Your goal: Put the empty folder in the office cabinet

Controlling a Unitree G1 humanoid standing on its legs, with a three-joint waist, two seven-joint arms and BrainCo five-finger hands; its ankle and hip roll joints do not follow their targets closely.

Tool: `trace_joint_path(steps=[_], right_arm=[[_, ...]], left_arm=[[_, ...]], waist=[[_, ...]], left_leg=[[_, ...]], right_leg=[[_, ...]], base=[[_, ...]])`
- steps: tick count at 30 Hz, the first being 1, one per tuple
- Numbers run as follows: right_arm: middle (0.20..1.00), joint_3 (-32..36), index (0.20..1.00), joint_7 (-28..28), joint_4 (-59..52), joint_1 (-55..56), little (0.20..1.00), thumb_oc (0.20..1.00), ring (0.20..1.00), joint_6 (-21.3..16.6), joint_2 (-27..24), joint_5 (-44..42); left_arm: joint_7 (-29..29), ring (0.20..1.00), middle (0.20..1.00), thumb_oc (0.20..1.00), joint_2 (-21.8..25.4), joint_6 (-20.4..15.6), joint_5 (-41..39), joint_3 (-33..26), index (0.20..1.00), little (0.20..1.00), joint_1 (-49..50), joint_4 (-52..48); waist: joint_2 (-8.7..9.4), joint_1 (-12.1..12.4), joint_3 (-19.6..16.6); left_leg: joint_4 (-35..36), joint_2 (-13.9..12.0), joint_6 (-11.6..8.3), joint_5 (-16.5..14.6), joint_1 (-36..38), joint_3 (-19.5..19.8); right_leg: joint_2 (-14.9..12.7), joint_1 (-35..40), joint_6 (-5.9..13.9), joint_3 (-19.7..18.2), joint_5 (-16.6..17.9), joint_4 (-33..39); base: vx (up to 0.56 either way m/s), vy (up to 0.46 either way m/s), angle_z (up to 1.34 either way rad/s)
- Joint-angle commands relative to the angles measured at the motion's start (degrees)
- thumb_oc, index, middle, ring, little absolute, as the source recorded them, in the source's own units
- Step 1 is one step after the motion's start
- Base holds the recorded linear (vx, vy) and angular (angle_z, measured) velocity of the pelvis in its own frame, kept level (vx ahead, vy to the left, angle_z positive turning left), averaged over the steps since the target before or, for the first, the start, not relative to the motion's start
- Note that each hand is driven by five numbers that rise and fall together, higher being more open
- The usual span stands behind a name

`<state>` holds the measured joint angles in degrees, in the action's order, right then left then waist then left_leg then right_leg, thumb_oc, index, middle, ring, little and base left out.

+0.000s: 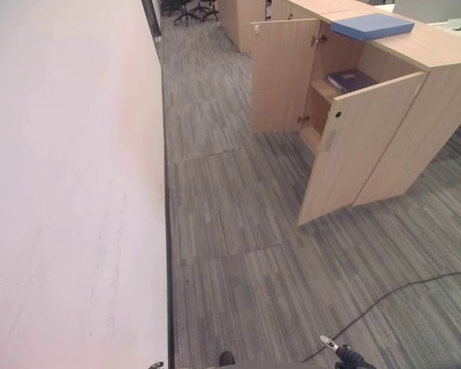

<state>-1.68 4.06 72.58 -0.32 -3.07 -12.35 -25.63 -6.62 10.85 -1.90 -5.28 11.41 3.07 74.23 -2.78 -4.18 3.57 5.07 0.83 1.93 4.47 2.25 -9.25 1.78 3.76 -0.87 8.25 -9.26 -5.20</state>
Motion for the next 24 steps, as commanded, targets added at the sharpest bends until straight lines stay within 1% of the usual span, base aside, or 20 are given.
trace_joint_path(steps=[1, 8, 13, 15, 17, 18, 19, 20, 21, 22, 23, 24], right_arm=[[1.0, -0.41, 1.0, -0.9, 2.44, -2.37, 1.0, 1.0, 1.0, -0.11, 0.29, -1.45], [1.0, 0.23, 1.0, -3.12, 2.09, -2.53, 1.0, 1.0, 1.0, 0.42, -0.23, -4.34], [1.0, -0.2, 1.0, -3.77, 2.47, -2.88, 1.0, 1.0, 1.0, 0.9, -0.71, -4.13], [1.0, -0.54, 1.0, -4.11, 2.28, -3.39, 1.0, 1.0, 1.0, 0.78, -0.94, -4.45], [1.0, -1.05, 1.0, -4.31, 1.74, -4.16, 1.0, 1.0, 1.0, 0.61, -1.11, -4.35], [1.0, -1.04, 1.0, -4.31, 1.75, -4.18, 1.0, 1.0, 1.0, 0.6, -1.1, -4.34], [1.0, -1.51, 1.0, -4.29, 1.42, -4.49, 1.0, 1.0, 1.0, 0.49, -1.38, -3.98], [1.0, -1.83, 1.0, -4.2, 1.31, -4.79, 1.0, 1.0, 1.0, 0.43, -1.66, -3.6], [1.0, -2.33, 1.0, -4.07, 1.37, -5.16, 1.0, 1.0, 1.0, 0.46, -1.96, -3.03], [1.0, -2.69, 1.0, -3.83, 1.31, -5.41, 1.0, 1.0, 1.0, 0.41, -2.25, -2.66], [1.0, -2.83, 1.0, -3.62, 1.34, -5.69, 1.0, 1.0, 1.0, 0.47, -2.43, -2.58], [1.0, -3.03, 1.0, -3.51, 1.49, -5.71, 1.0, 1.0, 1.0, 0.58, -2.62, -2.34]], left_arm=[[0.12, 1.0, 1.0, 1.0, -0.72, -0.33, 0.47, -1.49, 1.0, 1.0, -1.86, 3.4], [0.67, 1.0, 1.0, 1.0, -0.01, -0.23, 0.35, -1.72, 1.0, 1.0, -2.16, 3.29], [0.83, 1.0, 1.0, 1.0, 0.62, -0.39, -0.81, -2.17, 1.0, 1.0, -2.54, 2.92], [0.78, 1.0, 1.0, 1.0, 1.06, -0.54, -2.1, -2.81, 1.0, 1.0, -2.96, 2.53], [0.54, 1.0, 1.0, 1.0, 1.38, -0.85, -3.96, -3.67, 1.0, 1.0, -3.46, 1.92], [0.54, 1.0, 1.0, 1.0, 1.39, -0.85, -3.96, -3.67, 1.0, 1.0, -3.47, 1.92], [0.47, 1.0, 1.0, 1.0, 1.52, -1.06, -4.4, -3.75, 1.0, 1.0, -3.69, 1.35], [0.27, 1.0, 1.0, 1.0, 1.57, -1.23, -4.73, -3.66, 1.0, 1.0, -3.98, 0.87], [-0.02, 1.0, 1.0, 1.0, 1.5, -1.39, -4.85, -3.47, 1.0, 1.0, -4.26, 0.3], [-0.31, 1.0, 1.0, 1.0, 1.41, -1.6, -4.9, -3.24, 1.0, 1.0, -4.47, -0.09], [-0.54, 1.0, 1.0, 1.0, 1.37, -1.64, -5.24, -3.13, 1.0, 1.0, -4.62, -0.26], [-0.58, 1.0, 1.0, 1.0, 1.16, -1.67, -5.84, -3.71, 1.0, 1.0, -3.94, -0.01]], waist=[[1.97, -0.54, 0.0], [2.45, -0.27, 0.44], [2.99, -0.06, 1.08], [3.52, 0.32, 1.59], [4.92, 1.14, 3.34], [4.89, 1.11, 3.27], [5.46, 1.56, 4.38], [5.57, 2.02, 5.45], [5.65, 2.51, 6.25], [5.72, 2.88, 6.89], [5.79, 3.06, 7.21], [5.82, 4.01, 7.24]], left_leg=[[-0.07, 0.32, -2.27, -10.51, 5.1, 2.72], [-0.07, 0.04, -2.56, -10.17, 4.31, 3.16], [-0.07, -0.96, -2.94, -9.91, 4.4, 3.64], [-0.07, -2.07, -3.3, -9.02, 4.48, 3.52], [-8.71, -3.56, -3.95, -10.64, 1.22, 2.34], [-9.25, -3.63, -3.96, -10.91, 0.84, 2.39], [-14.02, -4.14, -3.97, -10.95, -1.54, 2.05], [-20.89, -5.01, -3.87, -10.11, -5.54, 2.54], [-26.25, -5.56, -3.47, -8.14, -8.79, 3.26], [-29.73, -5.65, -2.95, -6.24, -11.45, 3.58], [-31.59, -5.76, -2.56, -5.12, -14.2, 3.82], [-28.86, -4.88, -2.53, -6.8, -16.7, 4.25]], right_leg=[[-4.66, 1.3, 6.89, 3.54, 9.48, 10.2], [-4.41, 0.75, 6.71, 4.05, 9.39, 10.2], [-3.61, 0.79, 5.97, 4.42, 8.91, 10.2], [-2.92, 0.61, 5.24, 4.38, 8.49, 10.01], [-2.86, 0.05, 3.7, 3.68, 6.74, 7.37], [-2.82, -0.11, 3.67, 3.7, 6.72, 7.29], [-2.97, 0.04, 3.05, 3.62, 6.15, 6.63], [-2.79, 0.04, 2.26, 3.81, 5.71, 6.08], [-2.51, 0.23, 1.47, 3.92, 5.27, 5.81], [-2.25, 0.43, 0.93, 4.08, 4.92, 5.7], [-2.13, 0.31, 0.65, 4.2, 4.66, 5.51], [-1.94, 1.65, 1.06, 3.67, 3.67, 6.17]], base=[[0.0, 0.0, 0.0], [0.01, -0.046, 0.02], [0.04, -0.095, 0.07], [0.03, -0.157, 0.11], [-0.01, -0.152, 0.06], [-0.04, -0.103, -0.06], [-0.06, -0.106, -0.16], [-0.06, -0.16, -0.11], [-0.03, -0.147, -0.02], [-0.01, -0.121, 0.06], [0.12, -0.069, 0.02], [0.13, -0.029, 0.04]])
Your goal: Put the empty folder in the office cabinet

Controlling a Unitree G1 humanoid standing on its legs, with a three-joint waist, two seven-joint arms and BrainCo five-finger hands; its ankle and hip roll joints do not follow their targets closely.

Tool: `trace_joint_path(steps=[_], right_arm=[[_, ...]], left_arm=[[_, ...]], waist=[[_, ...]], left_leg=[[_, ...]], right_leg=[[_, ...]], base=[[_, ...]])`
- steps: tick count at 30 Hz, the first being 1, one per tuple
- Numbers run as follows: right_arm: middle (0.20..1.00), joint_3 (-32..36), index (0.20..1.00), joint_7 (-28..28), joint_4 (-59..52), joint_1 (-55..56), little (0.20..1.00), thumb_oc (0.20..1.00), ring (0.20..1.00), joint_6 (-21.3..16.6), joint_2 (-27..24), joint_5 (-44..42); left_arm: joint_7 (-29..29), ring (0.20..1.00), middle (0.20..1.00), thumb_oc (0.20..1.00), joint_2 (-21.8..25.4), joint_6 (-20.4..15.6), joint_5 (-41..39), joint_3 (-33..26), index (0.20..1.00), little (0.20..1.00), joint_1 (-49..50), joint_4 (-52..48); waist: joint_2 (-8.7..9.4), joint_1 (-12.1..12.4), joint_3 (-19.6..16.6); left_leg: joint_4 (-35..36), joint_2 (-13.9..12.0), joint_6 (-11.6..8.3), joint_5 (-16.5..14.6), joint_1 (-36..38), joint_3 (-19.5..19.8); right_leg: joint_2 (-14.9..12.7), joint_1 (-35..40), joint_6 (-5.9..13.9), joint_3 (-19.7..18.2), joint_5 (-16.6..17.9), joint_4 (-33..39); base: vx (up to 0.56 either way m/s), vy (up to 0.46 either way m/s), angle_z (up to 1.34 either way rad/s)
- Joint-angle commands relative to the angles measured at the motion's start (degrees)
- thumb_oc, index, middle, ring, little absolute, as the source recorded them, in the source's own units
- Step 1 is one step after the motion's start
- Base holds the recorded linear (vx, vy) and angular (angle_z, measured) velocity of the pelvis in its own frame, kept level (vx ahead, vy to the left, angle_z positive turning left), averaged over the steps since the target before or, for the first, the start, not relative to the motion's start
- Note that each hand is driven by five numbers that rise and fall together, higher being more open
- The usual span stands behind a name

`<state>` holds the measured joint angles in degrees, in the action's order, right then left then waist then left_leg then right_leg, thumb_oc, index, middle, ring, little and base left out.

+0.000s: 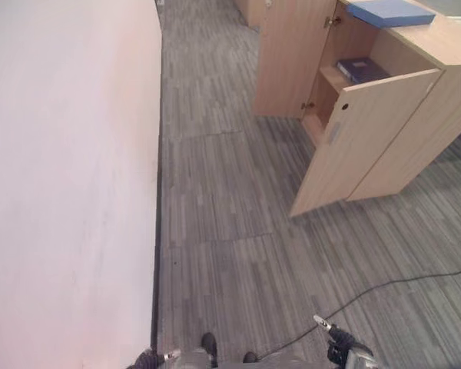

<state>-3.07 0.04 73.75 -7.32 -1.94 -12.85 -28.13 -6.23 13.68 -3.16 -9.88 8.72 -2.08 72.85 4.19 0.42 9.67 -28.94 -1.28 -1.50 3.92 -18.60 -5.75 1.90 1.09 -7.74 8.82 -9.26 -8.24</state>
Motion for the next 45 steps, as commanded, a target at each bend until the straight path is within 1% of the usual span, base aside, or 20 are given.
trace_joint_path(steps=[1, 5, 7, 10, 11, 19, 21, 24, 25, 27, 28, 30, 31, 32, 33, 34, 35, 36, 38, 45], right_arm=[[1.0, -1.64, 1.0, 0.5, 0.33, 1.29, 1.0, 1.0, 1.0, -0.56, -2.11, 0.16], [1.0, -1.28, 1.0, 0.36, 0.88, 1.77, 1.0, 1.0, 1.0, -0.69, -2.44, 1.16], [1.0, -0.74, 1.0, 0.82, 1.16, 2.09, 1.0, 1.0, 1.0, -0.83, -2.59, 1.35], [1.0, -0.32, 1.0, 0.78, 1.42, 2.93, 1.0, 1.0, 1.0, -0.95, -2.07, 1.87], [1.0, 0.01, 1.0, 0.68, 1.96, 3.42, 1.0, 1.0, 1.0, -0.77, -1.73, 1.94], [1.0, -0.15, 1.0, -0.45, 3.48, 4.27, 1.0, 1.0, 1.0, 0.02, -0.26, 3.99], [1.0, -0.1, 1.0, -0.9, 2.27, 3.9, 1.0, 1.0, 1.0, 0.04, -0.02, 3.89], [1.0, 0.02, 1.0, -0.9, 1.45, 3.46, 1.0, 1.0, 1.0, 0.03, -0.04, 3.91], [1.0, -0.13, 1.0, -0.94, 0.95, 2.91, 1.0, 1.0, 1.0, 0.02, -0.27, 4.39], [1.0, -0.4, 1.0, -0.89, 0.64, 2.33, 1.0, 1.0, 1.0, 0.09, -0.47, 4.49], [1.0, -0.56, 1.0, -0.68, 0.23, 2.33, 1.0, 1.0, 1.0, -0.04, -0.2, 4.24], [1.0, -0.94, 1.0, -0.68, -0.13, 2.14, 1.0, 1.0, 1.0, -0.16, 0.06, 4.17], [1.0, -0.96, 1.0, -0.67, -0.14, 2.12, 1.0, 1.0, 1.0, -0.16, 0.05, 4.16], [1.0, -1.92, 1.0, -1.15, -0.74, 1.8, 1.0, 1.0, 1.0, -0.18, 0.33, 4.18], [1.0, -2.16, 1.0, -1.23, -0.97, 1.57, 1.0, 1.0, 1.0, -0.17, 0.42, 4.05], [1.0, -2.81, 1.0, -1.44, -1.38, 0.93, 1.0, 1.0, 1.0, -0.23, 0.57, 3.95], [1.0, -3.06, 1.0, -1.42, -1.66, 0.41, 1.0, 1.0, 1.0, -0.25, 0.59, 3.72], [1.0, -3.06, 1.0, -1.42, -1.66, 0.41, 1.0, 1.0, 1.0, -0.25, 0.59, 3.72], [1.0, -3.12, 1.0, -1.44, -1.51, -1.65, 1.0, 1.0, 1.0, -0.31, 0.47, 2.72], [1.0, -2.9, 1.0, -1.71, -0.87, -1.28, 1.0, 1.0, 1.0, -0.51, 0.23, 2.92]], left_arm=[[-0.97, 1.0, 1.0, 1.0, -1.67, -0.41, -1.24, -1.02, 1.0, 1.0, 1.23, 1.36], [-0.99, 1.0, 1.0, 1.0, -2.26, -0.13, -1.75, -2.81, 1.0, 1.0, 3.1, 3.21], [-1.18, 1.0, 1.0, 1.0, -2.58, -0.05, -1.76, -3.14, 1.0, 1.0, 3.59, 3.88], [-1.34, 1.0, 1.0, 1.0, -2.79, 0.05, -1.54, -3.69, 1.0, 1.0, 4.42, 4.67], [-1.35, 1.0, 1.0, 1.0, -2.68, 0.09, -1.19, -3.77, 1.0, 1.0, 4.6, 4.59], [-1.38, 1.0, 1.0, 1.0, -2.09, -0.24, -0.64, -4.96, 1.0, 1.0, 5.29, 4.68], [-1.15, 1.0, 1.0, 1.0, -1.66, -0.28, 0.34, -4.28, 1.0, 1.0, 4.94, 4.41], [-1.32, 1.0, 1.0, 1.0, -1.47, -0.25, 1.16, -3.67, 1.0, 1.0, 4.6, 4.12], [-1.29, 1.0, 1.0, 1.0, -1.46, -0.19, 1.83, -2.84, 1.0, 1.0, 4.13, 3.75], [-1.33, 1.0, 1.0, 1.0, -1.43, -0.15, 2.29, -1.99, 1.0, 1.0, 3.74, 3.31], [-1.14, 1.0, 1.0, 1.0, -1.21, -0.11, 2.45, -1.55, 1.0, 1.0, 3.65, 3.26], [-1.08, 1.0, 1.0, 1.0, -1.11, -0.14, 2.43, -1.48, 1.0, 1.0, 3.57, 3.25], [-1.08, 1.0, 1.0, 1.0, -1.12, -0.15, 2.43, -1.49, 1.0, 1.0, 3.56, 3.26], [-0.96, 1.0, 1.0, 1.0, -1.16, -0.45, 2.26, -1.28, 1.0, 1.0, 3.32, 3.23], [-0.88, 1.0, 1.0, 1.0, -1.18, -0.45, 2.19, -1.32, 1.0, 1.0, 3.21, 3.19], [-0.85, 1.0, 1.0, 1.0, -1.2, -0.59, 2.15, -0.97, 1.0, 1.0, 3.05, 3.16], [-0.74, 1.0, 1.0, 1.0, -1.28, -0.55, 2.3, -0.77, 1.0, 1.0, 3.02, 3.06], [-0.74, 1.0, 1.0, 1.0, -1.28, -0.55, 2.3, -0.77, 1.0, 1.0, 3.02, 3.06], [-0.2, 1.0, 1.0, 1.0, -1.58, -0.6, 3.74, 0.14, 1.0, 1.0, 3.01, 3.29], [0.05, 1.0, 1.0, 1.0, -1.87, -0.47, 5.08, -0.32, 1.0, 1.0, 3.46, 5.18]], waist=[[-1.12, -0.6, 1.12], [-2.5, 1.03, -0.02], [-3.48, 1.63, -0.15], [-3.93, 1.4, -1.44], [-4.05, 1.19, -2.39], [-2.95, 2.32, -5.88], [-2.61, 2.46, -6.84], [-2.89, 2.43, -6.89], [-3.32, 2.26, -6.29], [-4.04, 1.93, -5.31], [-4.26, 1.69, -4.56], [-4.75, 1.58, -4.1], [-4.74, 1.59, -4.1], [-6.04, 0.88, -2.9], [-6.32, 0.55, -2.16], [-6.83, -0.08, -1.1], [-6.5, -0.35, -0.45], [-6.51, -0.35, -0.43], [-4.11, -1.65, 0.47], [-3.09, -2.33, -0.75]], left_leg=[[5.23, -2.72, 0.92, -6.23, 4.2, 0.72], [24.37, -0.98, -0.76, 3.14, 3.36, 2.56], [32.15, -0.94, -1.77, 5.98, 1.63, 1.57], [33.94, -1.54, -1.8, 5.92, 3.15, 0.85], [33.94, -1.79, -2.14, 7.53, 3.89, 0.27], [33.94, 1.18, 0.45, 3.96, 7.24, -1.19], [33.94, 3.57, 2.02, 1.49, 9.68, -2.11], [33.94, 5.17, 3.16, -0.14, 11.35, -2.28], [33.94, 7.63, 4.85, -1.97, 13.62, -2.04], [33.94, 9.44, 6.43, -3.31, 16.14, -1.3], [33.94, 10.18, 6.74, -5.5, 18.66, -0.38], [33.94, 9.59, 6.8, -6.2, 19.79, -0.08], [33.94, 9.6, 6.78, -6.24, 19.78, -0.1], [33.94, 7.54, 6.32, -6.31, 21.27, 1.33], [33.94, 6.83, 6.14, -6.28, 21.98, 1.9], [33.94, 5.89, 6.09, -5.35, 22.42, 2.41], [33.94, 5.73, 5.9, -5.66, 23.41, 3.08], [33.94, 5.73, 5.9, -5.66, 23.42, 3.08], [33.94, 6.86, 5.07, -7.89, 26.95, 5.64], [33.94, 6.82, 4.65, -10.85, 29.73, 7.69]], right_leg=[[-2.1, 4.32, 7.94, 3.11, 3.66, 9.2], [-1.21, 6.7, 8.6, 2.63, 3.3, 11.22], [-0.84, 9.27, 8.75, 1.53, 2.06, 11.74], [-0.5, 10.25, 9.1, 1.34, 1.38, 12.05], [-0.62, 10.73, 9.21, 1.37, 1.18, 12.88], [-6.2, 12.1, 13.1, 2.59, 0.25, 10.7], [-10.49, 10.91, 15.51, 3.09, 3.13, 5.86], [-13.08, 9.01, 16.54, 3.63, 6.07, 0.65], [-16.92, 6.02, 16.94, 4.37, 12.71, -8.16], [-19.81, 4.41, 15.63, 4.96, 18.32, -16.3], [-22.02, 2.45, 15.72, 5.83, 19.13, -22.22], [-22.37, 0.07, 15.16, 6.27, 18.15, -23.64], [-22.4, -0.02, 15.13, 6.23, 18.04, -23.79], [-19.09, -4.23, 12.93, 6.45, 11.87, -20.95], [-17.54, -5.08, 12.54, 6.29, 10.15, -18.65], [-14.66, -6.53, 11.39, 6.42, 10.16, -14.38], [-12.66, -7.12, 11.93, 5.52, 10.29, -9.77], [-12.66, -7.1, 11.93, 5.53, 10.3, -9.75], [-6.67, -11.05, 15.08, 1.55, 16.22, 7.17], [-5.56, -9.9, 14.61, 0.65, 18.19, 10.69]], base=[[0.16, 0.019, 0.05], [0.19, 0.077, -0.04], [0.27, 0.114, -0.13], [0.23, 0.098, -0.28], [0.34, 0.148, -0.41], [0.25, 0.166, -0.12], [0.35, 0.322, -0.2], [0.16, 0.237, -0.04], [0.18, 0.322, -0.06], [0.26, 0.37, 0.23], [0.21, 0.215, 0.53], [0.14, 0.102, 0.48], [0.16, -0.001, 0.23], [0.13, -0.084, 0.22], [0.12, -0.122, 0.13], [0.07, -0.142, 0.18], [0.04, -0.095, 0.31], [0.15, -0.121, 0.49], [0.34, -0.168, 0.55], [0.24, -0.105, 0.41]])
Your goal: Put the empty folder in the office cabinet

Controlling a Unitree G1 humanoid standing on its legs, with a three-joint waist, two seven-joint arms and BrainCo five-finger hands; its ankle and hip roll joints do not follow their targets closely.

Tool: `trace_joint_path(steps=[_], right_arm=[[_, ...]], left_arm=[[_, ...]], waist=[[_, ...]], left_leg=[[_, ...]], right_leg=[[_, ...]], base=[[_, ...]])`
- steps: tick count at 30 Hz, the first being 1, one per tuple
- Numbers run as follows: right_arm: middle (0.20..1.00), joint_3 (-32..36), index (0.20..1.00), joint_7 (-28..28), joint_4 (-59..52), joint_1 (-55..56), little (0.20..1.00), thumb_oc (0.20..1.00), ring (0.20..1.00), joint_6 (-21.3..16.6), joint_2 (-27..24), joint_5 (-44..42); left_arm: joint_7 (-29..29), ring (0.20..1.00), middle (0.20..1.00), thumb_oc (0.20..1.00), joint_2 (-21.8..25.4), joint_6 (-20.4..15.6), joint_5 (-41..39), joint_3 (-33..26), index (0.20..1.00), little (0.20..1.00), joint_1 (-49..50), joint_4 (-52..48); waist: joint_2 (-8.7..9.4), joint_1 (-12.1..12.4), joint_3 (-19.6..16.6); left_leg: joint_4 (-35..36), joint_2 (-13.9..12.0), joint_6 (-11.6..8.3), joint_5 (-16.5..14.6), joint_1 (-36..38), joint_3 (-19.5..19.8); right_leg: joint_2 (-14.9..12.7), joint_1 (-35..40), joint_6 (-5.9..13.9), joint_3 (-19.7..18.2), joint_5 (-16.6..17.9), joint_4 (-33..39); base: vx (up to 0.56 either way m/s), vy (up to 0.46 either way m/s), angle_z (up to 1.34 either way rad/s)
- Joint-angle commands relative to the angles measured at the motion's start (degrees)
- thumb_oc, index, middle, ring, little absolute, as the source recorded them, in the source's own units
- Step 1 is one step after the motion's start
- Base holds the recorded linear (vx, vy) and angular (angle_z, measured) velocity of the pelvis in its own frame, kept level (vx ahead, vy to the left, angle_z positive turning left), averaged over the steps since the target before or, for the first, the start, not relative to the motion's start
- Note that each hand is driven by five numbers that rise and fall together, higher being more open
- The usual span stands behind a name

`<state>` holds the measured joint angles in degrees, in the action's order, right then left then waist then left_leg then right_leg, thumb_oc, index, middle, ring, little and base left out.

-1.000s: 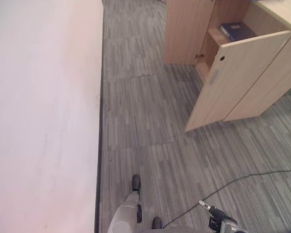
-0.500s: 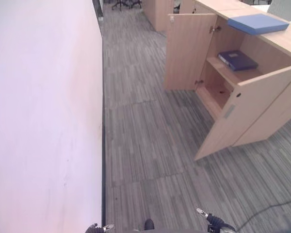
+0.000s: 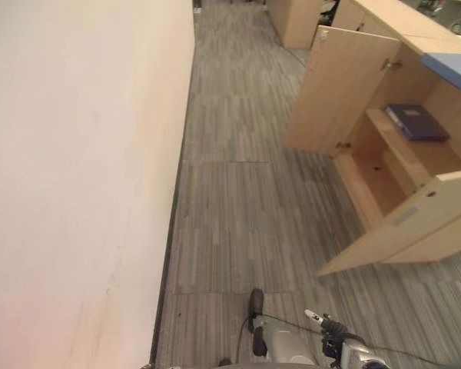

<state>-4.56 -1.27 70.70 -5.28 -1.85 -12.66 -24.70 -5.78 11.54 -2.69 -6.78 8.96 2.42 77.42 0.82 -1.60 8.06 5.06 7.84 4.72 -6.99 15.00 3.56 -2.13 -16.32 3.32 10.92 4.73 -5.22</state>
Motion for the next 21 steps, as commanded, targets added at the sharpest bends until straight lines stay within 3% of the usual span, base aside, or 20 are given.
trace_joint_path(steps=[1, 3, 5, 8, 9, 10, 11, 13, 14, 16, 18, 19, 20, 21], right_arm=[[1.0, -1.32, 1.0, -0.34, 3.11, -2.83, 1.0, 1.0, 1.0, -0.43, -0.37, -0.04], [1.0, -1.15, 1.0, -0.23, 4.09, -2.1, 1.0, 1.0, 1.0, -0.29, -1.16, 0.58], [1.0, -1.09, 1.0, -0.3, 4.21, -1.84, 1.0, 1.0, 1.0, -0.25, -1.28, 0.54], [1.0, -0.85, 1.0, -0.2, 4.82, -1.06, 1.0, 1.0, 1.0, -0.03, -1.49, 0.32], [1.0, -1.17, 1.0, -0.34, 4.97, -0.47, 1.0, 1.0, 1.0, -0.15, -1.39, 0.05], [1.0, -1.29, 1.0, -0.26, 4.81, -0.24, 1.0, 1.0, 1.0, -0.15, -1.46, -0.12], [1.0, -1.28, 1.0, -0.25, 4.81, -0.25, 1.0, 1.0, 1.0, -0.15, -1.43, -0.12], [1.0, -1.24, 1.0, 0.37, 5.09, -0.07, 1.0, 1.0, 1.0, -0.03, -1.91, -0.26], [1.0, -1.08, 1.0, 0.57, 5.19, -0.07, 1.0, 1.0, 1.0, 0.06, -2.03, -0.53], [1.0, -0.54, 1.0, 0.54, 5.38, 0.24, 1.0, 1.0, 1.0, 0.14, -2.26, -1.06], [1.0, -0.28, 1.0, 0.66, 5.58, 0.63, 1.0, 1.0, 1.0, 0.14, -2.32, -0.92], [1.0, -0.21, 1.0, 0.88, 5.49, 0.83, 1.0, 1.0, 1.0, 0.12, -2.49, -0.53], [1.0, -0.21, 1.0, 0.89, 5.48, 0.84, 1.0, 1.0, 1.0, 0.12, -2.49, -0.53], [1.0, -0.14, 1.0, 0.94, 5.38, 0.92, 1.0, 1.0, 1.0, 0.11, -2.5, -0.43]], left_arm=[[-0.33, 1.0, 1.0, 1.0, 0.21, -0.74, 1.8, -1.05, 1.0, 1.0, -0.9, 0.91], [-0.34, 1.0, 1.0, 1.0, 0.29, -0.61, 1.47, -1.17, 1.0, 1.0, -1.04, 0.94], [-0.31, 1.0, 1.0, 1.0, 0.27, -0.61, 1.3, -1.09, 1.0, 1.0, -1.12, 0.89], [-0.23, 1.0, 1.0, 1.0, 0.6, -0.64, 0.28, -1.16, 1.0, 1.0, -1.45, 0.62], [-0.49, 1.0, 1.0, 1.0, 1.0, -0.76, -0.17, -1.17, 1.0, 1.0, -1.71, 0.06], [-0.7, 1.0, 1.0, 1.0, 1.29, -0.81, -0.32, -0.99, 1.0, 1.0, -1.97, -0.75], [-0.7, 1.0, 1.0, 1.0, 1.31, -0.81, -0.32, -0.99, 1.0, 1.0, -1.98, -0.75], [-1.47, 1.0, 1.0, 1.0, 1.8, -0.89, -0.2, -0.48, 1.0, 1.0, -2.54, -2.21], [-1.6, 1.0, 1.0, 1.0, 1.91, -0.89, -0.32, -0.56, 1.0, 1.0, -2.61, -2.56], [-1.73, 1.0, 1.0, 1.0, 1.93, -1.1, -0.1, -0.53, 1.0, 1.0, -2.3, -2.63], [-1.76, 1.0, 1.0, 1.0, 1.82, -1.05, 0.09, -0.62, 1.0, 1.0, -1.88, -2.32], [-1.82, 1.0, 1.0, 1.0, 1.76, -1.03, -0.17, -0.86, 1.0, 1.0, -1.32, -2.15], [-1.82, 1.0, 1.0, 1.0, 1.76, -1.03, -0.17, -0.86, 1.0, 1.0, -1.31, -2.15], [-1.87, 1.0, 1.0, 1.0, 1.71, -1.03, -0.3, -0.95, 1.0, 1.0, -1.3, -2.06]], waist=[[0.25, -0.48, -0.32], [0.2, -0.66, -1.3], [0.2, -0.77, -1.4], [0.72, -0.82, -1.53], [1.78, -0.5, -0.93], [2.43, 0.0, 0.05], [2.55, -0.11, -0.11], [4.05, 0.86, 1.53], [4.36, 1.12, 1.86], [4.8, 1.86, 2.24], [4.85, 2.18, 2.14], [3.89, 2.62, 2.02], [3.93, 2.63, 2.08], [3.27, 2.73, 1.86]], left_leg=[[-0.06, -3.81, -2.24, -0.97, -2.75, -1.06], [-0.58, -6.33, -3.42, -1.94, -1.36, -0.63], [-1.41, -7.1, -3.86, -2.27, -1.42, -0.51], [-8.08, -9.82, -6.11, -1.71, -2.85, -1.59], [-18.17, -10.54, -7.13, 2.0, -6.82, -2.89], [-26.01, -11.06, -6.9, 4.18, -10.63, -3.55], [-25.97, -10.93, -6.87, 4.32, -10.85, -3.45], [-36.34, -11.88, -5.63, 7.33, -17.2, -5.76], [-37.95, -12.0, -4.73, 6.46, -19.61, -7.28], [-36.04, -11.65, -3.84, 3.26, -24.12, -9.26], [-28.36, -11.35, -4.07, 2.89, -25.48, -9.66], [-17.1, -12.17, -5.88, 8.76, -27.07, -8.93], [-16.92, -12.13, -5.88, 8.85, -26.91, -8.96], [-11.92, -12.61, -6.52, 11.62, -26.81, -8.72]], right_leg=[[-1.01, 8.05, 3.13, -1.61, 3.55, 6.89], [-0.1, 8.72, 1.97, -0.86, 1.31, 4.84], [0.15, 8.82, 1.59, -0.67, 0.4, 4.16], [0.89, 10.5, 0.14, 0.11, -2.64, 2.51], [1.24, 12.73, -0.94, 0.11, -3.51, 2.6], [1.49, 13.97, -1.8, 0.23, -4.05, 2.68], [1.35, 13.79, -1.78, 0.32, -4.01, 2.69], [1.13, 15.74, -3.05, 0.75, -5.14, 3.01], [1.05, 16.25, -3.3, 0.66, -5.54, 3.06], [0.31, 17.63, -2.9, 0.25, -6.11, 3.56], [-0.41, 18.81, -2.18, -0.2, -6.51, 4.26], [-0.22, 20.93, -1.93, -0.42, -7.42, 5.12], [-0.26, 21.01, -1.93, -0.43, -7.43, 5.14], [0.17, 21.68, -1.88, -0.41, -7.81, 5.45]], base=[[0.32, -0.179, 0.46], [0.43, -0.247, 0.55], [0.24, -0.16, 0.2], [0.28, -0.228, 0.04], [0.24, -0.283, 0.11], [0.16, -0.218, 0.13], [0.06, -0.157, 0.06], [0.07, -0.183, -0.04], [0.09, -0.13, 0.02], [0.14, -0.008, 0.03], [0.23, 0.098, -0.11], [0.21, 0.119, -0.12], [0.23, 0.14, -0.09], [0.36, 0.228, -0.2]])
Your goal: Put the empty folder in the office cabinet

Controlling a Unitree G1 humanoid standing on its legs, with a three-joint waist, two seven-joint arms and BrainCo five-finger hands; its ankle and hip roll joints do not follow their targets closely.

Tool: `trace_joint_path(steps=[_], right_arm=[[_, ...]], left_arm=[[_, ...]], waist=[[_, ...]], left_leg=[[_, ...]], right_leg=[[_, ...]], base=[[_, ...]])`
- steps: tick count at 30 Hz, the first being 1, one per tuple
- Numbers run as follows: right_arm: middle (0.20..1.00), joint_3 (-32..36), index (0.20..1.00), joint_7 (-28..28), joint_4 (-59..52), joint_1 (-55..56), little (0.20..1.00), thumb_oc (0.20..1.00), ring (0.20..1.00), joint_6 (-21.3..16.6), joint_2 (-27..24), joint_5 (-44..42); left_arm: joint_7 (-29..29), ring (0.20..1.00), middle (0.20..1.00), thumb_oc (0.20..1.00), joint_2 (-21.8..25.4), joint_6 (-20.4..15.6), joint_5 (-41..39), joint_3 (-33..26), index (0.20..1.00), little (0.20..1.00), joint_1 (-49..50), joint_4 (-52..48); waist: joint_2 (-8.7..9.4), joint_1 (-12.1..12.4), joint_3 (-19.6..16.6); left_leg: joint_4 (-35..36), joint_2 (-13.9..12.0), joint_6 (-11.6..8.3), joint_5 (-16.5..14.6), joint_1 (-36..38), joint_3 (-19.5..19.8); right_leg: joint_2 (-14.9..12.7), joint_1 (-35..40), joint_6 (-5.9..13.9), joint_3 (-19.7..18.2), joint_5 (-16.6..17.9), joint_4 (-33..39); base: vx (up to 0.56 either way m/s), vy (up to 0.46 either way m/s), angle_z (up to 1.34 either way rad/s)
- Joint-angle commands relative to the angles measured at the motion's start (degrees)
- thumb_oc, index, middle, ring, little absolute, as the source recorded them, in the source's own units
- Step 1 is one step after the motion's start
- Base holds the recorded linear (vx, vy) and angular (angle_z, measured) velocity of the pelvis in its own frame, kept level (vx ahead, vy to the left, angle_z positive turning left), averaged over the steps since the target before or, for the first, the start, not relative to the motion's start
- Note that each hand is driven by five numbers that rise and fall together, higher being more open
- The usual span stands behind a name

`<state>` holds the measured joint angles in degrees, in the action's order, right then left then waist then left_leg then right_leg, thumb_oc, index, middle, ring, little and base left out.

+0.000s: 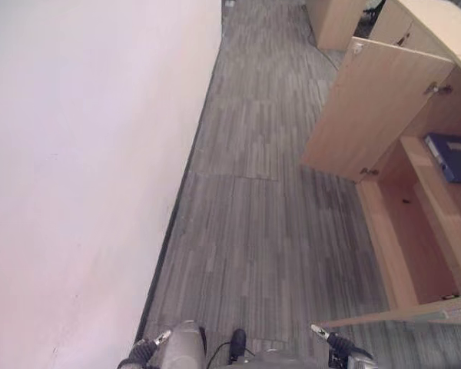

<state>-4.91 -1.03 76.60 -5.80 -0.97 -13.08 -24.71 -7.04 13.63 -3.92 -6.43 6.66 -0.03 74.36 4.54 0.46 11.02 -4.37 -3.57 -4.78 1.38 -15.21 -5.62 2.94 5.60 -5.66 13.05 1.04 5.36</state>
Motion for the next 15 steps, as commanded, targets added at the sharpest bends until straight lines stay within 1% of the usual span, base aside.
trace_joint_path(steps=[1, 2, 3, 4, 5, 6, 7, 8, 9, 10, 11, 12, 13, 14, 15], right_arm=[[1.0, 0.71, 1.0, 0.77, -0.66, 2.12, 1.0, 1.0, 1.0, -0.99, -1.85, -0.01], [1.0, 0.98, 1.0, 0.69, -0.57, 2.54, 1.0, 1.0, 1.0, -1.09, -1.52, 0.17], [1.0, 0.97, 1.0, 0.69, -0.58, 2.57, 1.0, 1.0, 1.0, -1.09, -1.52, 0.17], [1.0, 1.12, 1.0, 0.67, -0.53, 2.85, 1.0, 1.0, 1.0, -0.99, -1.31, 0.3], [1.0, 1.12, 1.0, 0.45, -0.69, 3.17, 1.0, 1.0, 1.0, -0.81, -0.96, 0.5], [1.0, 0.75, 1.0, 0.23, -0.5, 3.13, 1.0, 1.0, 1.0, -0.55, -0.54, 1.42], [1.0, 0.76, 1.0, 0.23, -0.5, 3.13, 1.0, 1.0, 1.0, -0.55, -0.53, 1.42], [1.0, 0.61, 1.0, 0.05, -0.59, 3.01, 1.0, 1.0, 1.0, -0.44, -0.04, 1.78], [1.0, 0.61, 1.0, 0.06, -0.59, 3.01, 1.0, 1.0, 1.0, -0.44, -0.03, 1.78], [1.0, 0.6, 1.0, -0.04, -0.79, 2.81, 1.0, 1.0, 1.0, -0.47, 0.18, 1.91], [1.0, 0.62, 1.0, -0.06, -0.92, 2.73, 1.0, 1.0, 1.0, -0.43, 0.36, 1.87], [1.0, 0.64, 1.0, -0.23, -1.14, 2.41, 1.0, 1.0, 1.0, -0.42, 0.54, 1.76], [1.0, 0.69, 1.0, -0.44, -1.7, 2.03, 1.0, 1.0, 1.0, -0.34, 0.68, 1.7], [1.0, 0.7, 1.0, -0.44, -1.7, 2.03, 1.0, 1.0, 1.0, -0.34, 0.68, 1.7], [1.0, 0.66, 1.0, -0.52, -2.19, 1.78, 1.0, 1.0, 1.0, -0.35, 0.75, 1.63]], left_arm=[[-0.67, 1.0, 1.0, 1.0, -0.87, 0.23, -0.83, 0.85, 1.0, 1.0, 1.51, 1.75], [-0.73, 1.0, 1.0, 1.0, -1.26, 0.31, -0.85, 0.76, 1.0, 1.0, 1.78, 2.08], [-0.74, 1.0, 1.0, 1.0, -1.27, 0.31, -0.85, 0.77, 1.0, 1.0, 1.8, 2.08], [-0.65, 1.0, 1.0, 1.0, -1.35, 0.44, -0.45, 0.65, 1.0, 1.0, 2.02, 2.33], [-0.71, 1.0, 1.0, 1.0, -1.19, 0.46, -0.1, 0.38, 1.0, 1.0, 2.13, 2.55], [-0.59, 1.0, 1.0, 1.0, -1.04, 0.49, 0.26, 0.46, 1.0, 1.0, 1.92, 2.55], [-0.59, 1.0, 1.0, 1.0, -1.04, 0.49, 0.26, 0.47, 1.0, 1.0, 1.92, 2.55], [-0.65, 1.0, 1.0, 1.0, -0.78, 0.47, 0.23, 0.38, 1.0, 1.0, 1.75, 2.37], [-0.65, 1.0, 1.0, 1.0, -0.78, 0.47, 0.23, 0.38, 1.0, 1.0, 1.74, 2.37], [-0.68, 1.0, 1.0, 1.0, -0.63, 0.43, 0.29, 0.33, 1.0, 1.0, 1.51, 2.29], [-0.71, 1.0, 1.0, 1.0, -0.51, 0.47, 0.33, 0.34, 1.0, 1.0, 1.39, 2.18], [-0.73, 1.0, 1.0, 1.0, -0.42, 0.42, 0.48, 0.58, 1.0, 1.0, 1.07, 1.99], [-0.69, 1.0, 1.0, 1.0, -0.26, 0.5, 0.81, 0.83, 1.0, 1.0, 0.81, 1.85], [-0.69, 1.0, 1.0, 1.0, -0.26, 0.5, 0.81, 0.83, 1.0, 1.0, 0.81, 1.85], [-0.64, 1.0, 1.0, 1.0, -0.24, 0.59, 1.05, 1.07, 1.0, 1.0, 0.7, 1.73]], waist=[[-1.8, 1.42, -1.74], [-2.47, 1.16, -2.72], [-2.47, 1.15, -2.7], [-2.68, 1.0, -3.54], [-2.75, 0.97, -4.56], [-2.73, 1.02, -5.31], [-2.71, 1.06, -5.28], [-2.59, 1.24, -5.73], [-2.58, 1.28, -5.73], [-2.5, 1.46, -5.95], [-2.5, 1.53, -6.06], [-2.63, 1.5, -6.25], [-2.93, 1.34, -6.29], [-2.92, 1.37, -6.32], [-3.62, 1.24, -5.87]], left_leg=[[6.42, -1.35, 2.03, 5.48, 4.5, 1.86], [7.09, -1.36, 1.87, 6.49, 5.44, 2.37], [7.2, -1.35, 1.87, 6.54, 5.54, 2.37], [7.61, -0.88, 1.87, 6.49, 6.37, 2.39], [8.09, -0.09, 2.34, 5.79, 7.6, 2.17], [7.64, 1.11, 3.21, 4.23, 8.99, 1.64], [7.61, 1.13, 3.22, 4.19, 9.02, 1.59], [6.44, 2.24, 4.25, 2.22, 9.48, 1.11], [6.38, 2.25, 4.26, 2.17, 9.46, 1.07], [5.49, 2.82, 4.9, 0.8, 9.49, 0.32], [5.02, 3.15, 5.33, 0.09, 9.64, 0.05], [4.51, 3.76, 5.86, -0.84, 9.96, -0.48], [4.1, 4.77, 6.84, -2.0, 10.69, -0.8], [4.09, 4.79, 6.86, -2.02, 10.66, -0.84], [4.1, 6.03, 8.18, -3.02, 11.96, -1.27]], right_leg=[[-4.43, 3.0, 7.77, -3.78, -5.57, -3.9], [-4.55, 3.33, 8.2, -3.55, -6.25, -3.83], [-4.55, 3.38, 8.2, -3.54, -6.27, -3.84], [-5.12, 3.77, 8.46, -3.94, -6.19, -3.61], [-6.48, 3.91, 9.01, -4.32, -6.35, -3.68], [-8.1, 4.25, 9.99, -4.63, -6.4, -4.04], [-8.12, 4.28, 10.0, -4.66, -6.41, -4.05], [-9.76, 3.96, 11.05, -4.69, -6.12, -4.92], [-9.78, 3.93, 11.06, -4.73, -6.13, -4.95], [-10.86, 3.63, 11.79, -4.69, -5.8, -5.71], [-11.46, 3.18, 12.15, -4.56, -5.49, -6.43], [-12.44, 2.2, 12.76, -4.45, -4.53, -8.18], [-14.1, 0.77, 13.54, -4.19, -2.66, -11.74], [-14.13, 0.7, 13.56, -4.25, -2.69, -11.82], [-16.68, -1.62, 13.69, -3.24, 0.61, -17.85]], base=[[0.48, 0.314, -0.24], [0.41, 0.269, -0.38], [0.23, 0.175, -0.54], [0.28, 0.239, -0.63], [0.44, 0.409, -0.59], [0.33, 0.32, -0.39], [0.28, 0.337, -0.21], [0.12, 0.169, 0.04], [0.18, 0.267, 0.06], [0.09, 0.15, 0.04], [0.13, 0.242, -0.2], [0.15, 0.287, -0.26], [0.12, 0.239, -0.26], [0.14, 0.315, -0.1], [0.09, 0.259, -0.06]])
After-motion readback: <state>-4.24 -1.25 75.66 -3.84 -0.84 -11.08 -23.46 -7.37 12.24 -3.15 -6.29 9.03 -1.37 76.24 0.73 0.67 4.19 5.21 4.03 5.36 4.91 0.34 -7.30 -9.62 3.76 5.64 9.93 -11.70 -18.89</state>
